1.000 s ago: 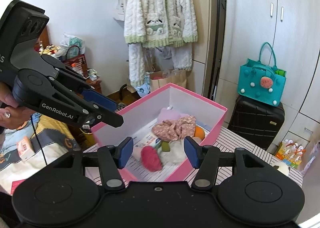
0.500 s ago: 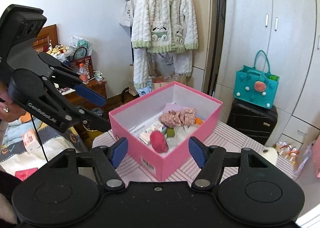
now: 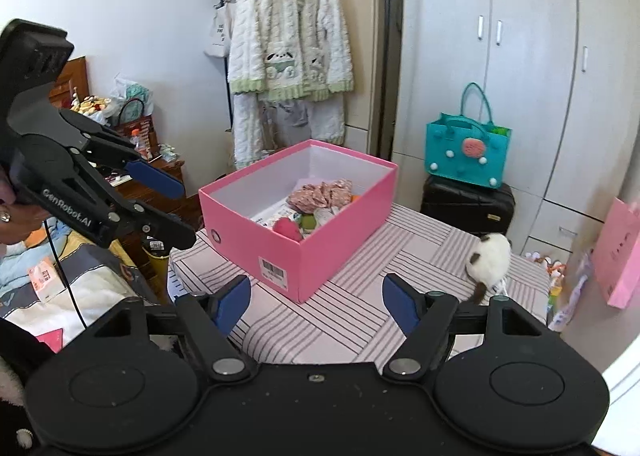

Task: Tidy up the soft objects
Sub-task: 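Withdraw both tools from the box toward the white plush cat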

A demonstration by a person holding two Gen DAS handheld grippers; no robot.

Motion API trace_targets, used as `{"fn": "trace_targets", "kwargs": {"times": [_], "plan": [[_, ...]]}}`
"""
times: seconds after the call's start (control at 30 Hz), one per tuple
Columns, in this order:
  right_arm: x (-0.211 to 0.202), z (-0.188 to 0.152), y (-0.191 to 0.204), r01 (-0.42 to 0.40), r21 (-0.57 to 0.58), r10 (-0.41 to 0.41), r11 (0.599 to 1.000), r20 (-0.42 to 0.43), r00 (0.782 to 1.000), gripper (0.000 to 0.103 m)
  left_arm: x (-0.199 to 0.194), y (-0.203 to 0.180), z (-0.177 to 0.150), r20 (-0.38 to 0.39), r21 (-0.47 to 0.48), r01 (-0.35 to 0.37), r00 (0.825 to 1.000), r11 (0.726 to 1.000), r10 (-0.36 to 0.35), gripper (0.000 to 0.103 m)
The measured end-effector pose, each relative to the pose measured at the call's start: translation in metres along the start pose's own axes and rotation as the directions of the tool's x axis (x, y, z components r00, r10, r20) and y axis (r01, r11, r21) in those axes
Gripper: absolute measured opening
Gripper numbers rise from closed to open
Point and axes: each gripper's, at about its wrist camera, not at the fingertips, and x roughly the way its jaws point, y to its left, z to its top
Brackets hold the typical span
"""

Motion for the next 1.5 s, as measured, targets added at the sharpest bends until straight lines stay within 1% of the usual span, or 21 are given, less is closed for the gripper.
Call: {"fn": "trace_targets", "kwargs": {"times": [0.07, 0.17, 0.37, 0.5, 0.57, 0.67, 0.77, 0.87, 0.97, 1.13, 1.23, 1.33, 1.4, 1.5], "plan": [[-0.004, -0.006, -0.002, 0.008, 0.000, -0.008, 1.000, -0.002, 1.000, 0.078, 0.006, 0.001, -0.002, -0.009, -0.024, 0.025, 1.000, 0.999, -0.025, 0.070], [-0.008, -0.013, -0.007, 0.008, -0.003, -0.008, 1.000, -0.001, 1.000, 0.080, 0.014, 0.001, -0.004, 0.002, -0.022, 0.017, 1.000, 1.000, -0.017, 0.071], [-0.004, -0.028, -0.023, 0.006, 0.006, -0.006, 1.000, 0.019, 1.000, 0.084, 0.036, -0.003, -0.011, 0.010, -0.047, 0.032, 0.999, 0.998, -0.032, 0.075], [0.008, -0.039, -0.034, 0.026, 0.012, -0.026, 1.000, 0.034, 0.999, 0.087, 0.055, -0.017, -0.014, 0.035, -0.005, 0.028, 0.999, 1.000, -0.028, 0.080], [0.014, -0.046, -0.038, 0.046, 0.006, -0.046, 0.999, 0.042, 0.998, 0.088, 0.065, -0.023, -0.013, 0.037, 0.002, 0.044, 0.998, 0.999, -0.044, 0.081], [0.023, -0.055, -0.046, 0.084, -0.005, -0.083, 0.996, 0.056, 0.995, 0.090, 0.079, -0.031, -0.009, 0.039, 0.006, 0.080, 0.996, 0.997, -0.080, 0.084], [0.032, -0.063, -0.056, 0.110, -0.006, -0.109, 0.994, 0.053, 0.993, 0.090, 0.092, -0.039, -0.001, 0.063, 0.014, 0.107, 0.992, 0.994, -0.107, 0.085], [0.040, -0.071, -0.070, 0.127, 0.021, -0.128, 0.992, 0.072, 0.989, 0.090, 0.107, -0.042, 0.007, 0.090, 0.000, 0.123, 0.988, 0.992, -0.123, 0.086], [0.048, -0.080, -0.086, 0.153, 0.047, -0.157, 0.987, 0.092, 0.983, 0.090, 0.126, -0.042, 0.017, 0.100, -0.022, 0.136, 0.986, 0.990, -0.133, 0.087], [0.067, -0.087, -0.112, 0.155, 0.067, -0.163, 0.986, 0.117, 0.980, 0.090, 0.163, -0.042, 0.032, 0.097, -0.067, 0.173, 0.981, 0.983, -0.166, 0.087], [0.082, -0.088, -0.128, 0.156, 0.058, -0.162, 0.986, 0.139, 0.977, 0.090, 0.182, -0.044, 0.037, 0.114, -0.093, 0.190, 0.977, 0.977, -0.179, 0.087], [0.097, -0.087, -0.138, 0.173, 0.032, -0.176, 0.984, 0.154, 0.972, 0.090, 0.197, -0.047, 0.041, 0.150, -0.115, 0.184, 0.975, 0.976, -0.166, 0.088], [0.108, -0.085, -0.146, 0.193, 0.011, -0.192, 0.981, 0.152, 0.970, 0.090, 0.206, -0.048, 0.044, 0.184, -0.141, 0.164, 0.973, 0.976, -0.137, 0.094], [0.124, -0.081, -0.160, 0.187, 0.017, -0.188, 0.982, 0.124, 0.974, 0.090, 0.221, -0.053, 0.051, 0.222, -0.160, 0.125, 0.971, 0.979, -0.087, 0.095]]}}
